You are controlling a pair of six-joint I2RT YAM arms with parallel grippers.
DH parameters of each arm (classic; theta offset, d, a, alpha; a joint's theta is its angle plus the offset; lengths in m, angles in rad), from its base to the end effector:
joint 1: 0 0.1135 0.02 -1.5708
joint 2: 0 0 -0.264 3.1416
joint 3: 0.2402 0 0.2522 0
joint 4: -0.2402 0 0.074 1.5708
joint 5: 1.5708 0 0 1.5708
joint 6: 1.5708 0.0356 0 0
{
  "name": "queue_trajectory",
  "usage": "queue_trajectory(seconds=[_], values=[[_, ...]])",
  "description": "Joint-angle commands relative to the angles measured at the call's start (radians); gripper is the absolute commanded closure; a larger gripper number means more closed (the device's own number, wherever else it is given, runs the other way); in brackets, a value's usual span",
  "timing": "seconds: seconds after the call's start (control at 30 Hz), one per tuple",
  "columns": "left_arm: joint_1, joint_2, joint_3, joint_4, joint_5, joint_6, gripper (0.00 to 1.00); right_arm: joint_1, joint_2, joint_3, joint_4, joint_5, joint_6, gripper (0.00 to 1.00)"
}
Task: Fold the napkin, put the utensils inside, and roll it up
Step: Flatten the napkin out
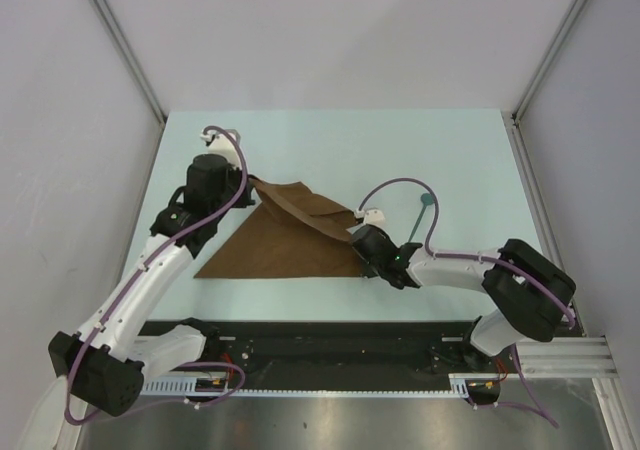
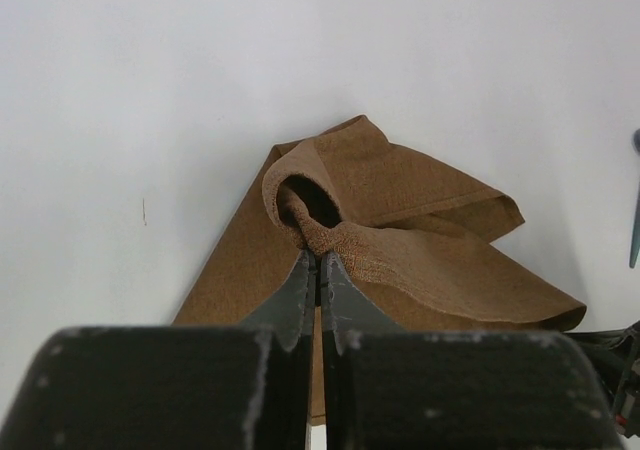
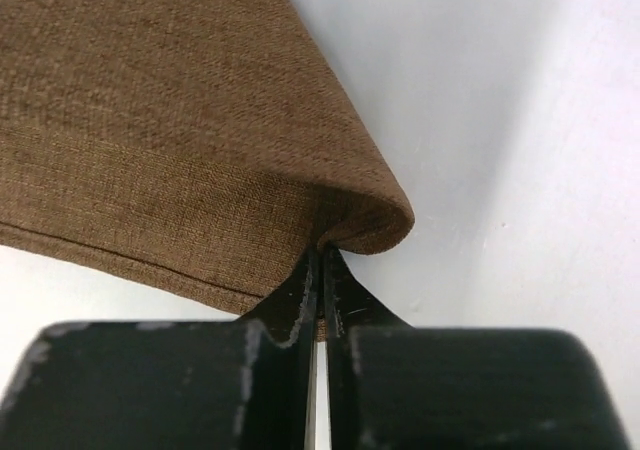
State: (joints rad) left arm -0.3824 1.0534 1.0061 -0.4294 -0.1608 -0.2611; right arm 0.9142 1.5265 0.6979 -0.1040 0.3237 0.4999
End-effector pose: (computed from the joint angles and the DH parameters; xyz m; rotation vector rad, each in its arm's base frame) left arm 0.2191 -0.0820 0.3412 0.0238 2.0490 -0.2377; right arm 0.1813 0.2167 0.1507 -0.3738 2.4202 0.2212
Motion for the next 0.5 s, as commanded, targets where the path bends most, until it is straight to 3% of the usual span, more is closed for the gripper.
queue_trajectory(seconds=[0.0, 0.17, 0.33, 0.47], values=[[0.030, -0.015, 0.017, 0.031, 0.015, 0.008, 1.00, 0.049, 0.029, 0.021, -0.216, 0.041, 0.069, 1.00], [0.057, -0.059, 0.104, 0.008, -0.075, -0.012, 1.00, 0.055, -0.146, 0.147, -0.371, 0.159, 0.017, 1.00], [0.066, -0.128, 0.251, 0.005, -0.137, 0.010, 1.00, 0.084, -0.434, 0.320, -0.427, 0.172, -0.286, 1.00], [0.071, -0.151, 0.388, -0.051, -0.200, 0.029, 1.00, 0.120, -0.551, 0.489, -0.494, 0.179, -0.420, 1.00]])
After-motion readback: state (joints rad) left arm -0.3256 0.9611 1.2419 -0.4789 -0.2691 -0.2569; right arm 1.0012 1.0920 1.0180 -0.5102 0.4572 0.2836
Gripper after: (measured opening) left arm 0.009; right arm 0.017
